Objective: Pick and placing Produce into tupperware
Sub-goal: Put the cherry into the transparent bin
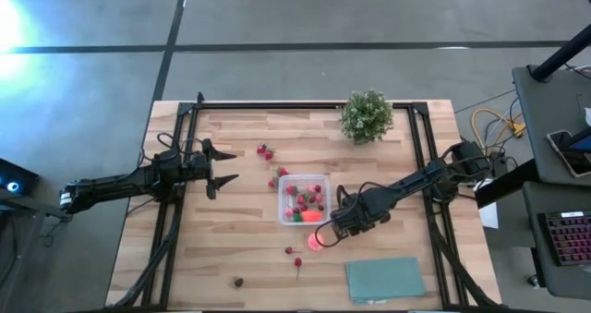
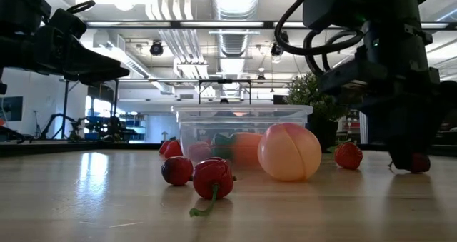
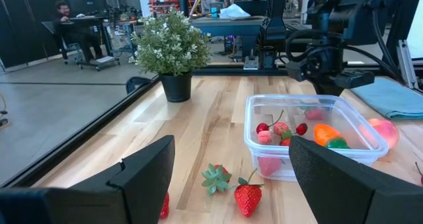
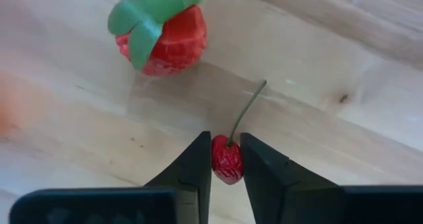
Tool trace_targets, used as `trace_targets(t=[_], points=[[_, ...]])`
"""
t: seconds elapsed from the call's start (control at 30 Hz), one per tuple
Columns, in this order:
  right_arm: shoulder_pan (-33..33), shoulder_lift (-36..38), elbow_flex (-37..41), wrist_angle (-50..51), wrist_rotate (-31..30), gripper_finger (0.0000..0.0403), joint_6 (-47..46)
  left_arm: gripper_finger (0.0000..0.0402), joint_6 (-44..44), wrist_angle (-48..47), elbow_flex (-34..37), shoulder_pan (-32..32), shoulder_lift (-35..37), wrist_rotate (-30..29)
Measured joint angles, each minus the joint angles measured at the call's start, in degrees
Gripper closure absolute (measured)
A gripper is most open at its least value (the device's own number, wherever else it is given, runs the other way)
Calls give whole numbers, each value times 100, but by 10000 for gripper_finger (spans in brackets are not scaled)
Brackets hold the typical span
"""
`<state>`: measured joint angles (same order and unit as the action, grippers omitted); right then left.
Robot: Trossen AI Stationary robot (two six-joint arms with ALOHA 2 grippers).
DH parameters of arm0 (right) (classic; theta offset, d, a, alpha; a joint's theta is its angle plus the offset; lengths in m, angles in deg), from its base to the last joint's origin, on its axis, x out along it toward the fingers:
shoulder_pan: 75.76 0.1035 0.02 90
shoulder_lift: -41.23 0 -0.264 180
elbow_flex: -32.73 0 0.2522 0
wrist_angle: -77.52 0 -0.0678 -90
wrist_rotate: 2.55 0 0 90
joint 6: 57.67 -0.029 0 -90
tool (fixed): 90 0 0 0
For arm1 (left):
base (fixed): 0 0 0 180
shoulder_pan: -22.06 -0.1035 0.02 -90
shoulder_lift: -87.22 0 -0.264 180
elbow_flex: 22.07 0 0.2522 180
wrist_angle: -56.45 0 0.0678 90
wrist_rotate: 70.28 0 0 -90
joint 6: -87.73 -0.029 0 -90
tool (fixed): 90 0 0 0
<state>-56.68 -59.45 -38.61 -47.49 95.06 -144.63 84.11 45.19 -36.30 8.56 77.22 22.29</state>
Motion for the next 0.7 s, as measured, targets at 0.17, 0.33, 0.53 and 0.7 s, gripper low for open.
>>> trace_targets(t=[0.17, 0.33, 0.53, 0.7], points=[[1, 6, -47, 0, 32, 338, -262, 119, 0, 0, 0, 0, 0, 1], [-4, 166, -441, -24, -21, 338, -136, 119, 0, -2, 0, 0, 0, 0], [-218, 411, -1300, 9, -477, 337, 420, 119, 0, -1, 2, 1, -4, 0], [-707, 284, -1999, -16, -775, 337, 1381, 119, 0, 0, 0, 0, 0, 2]])
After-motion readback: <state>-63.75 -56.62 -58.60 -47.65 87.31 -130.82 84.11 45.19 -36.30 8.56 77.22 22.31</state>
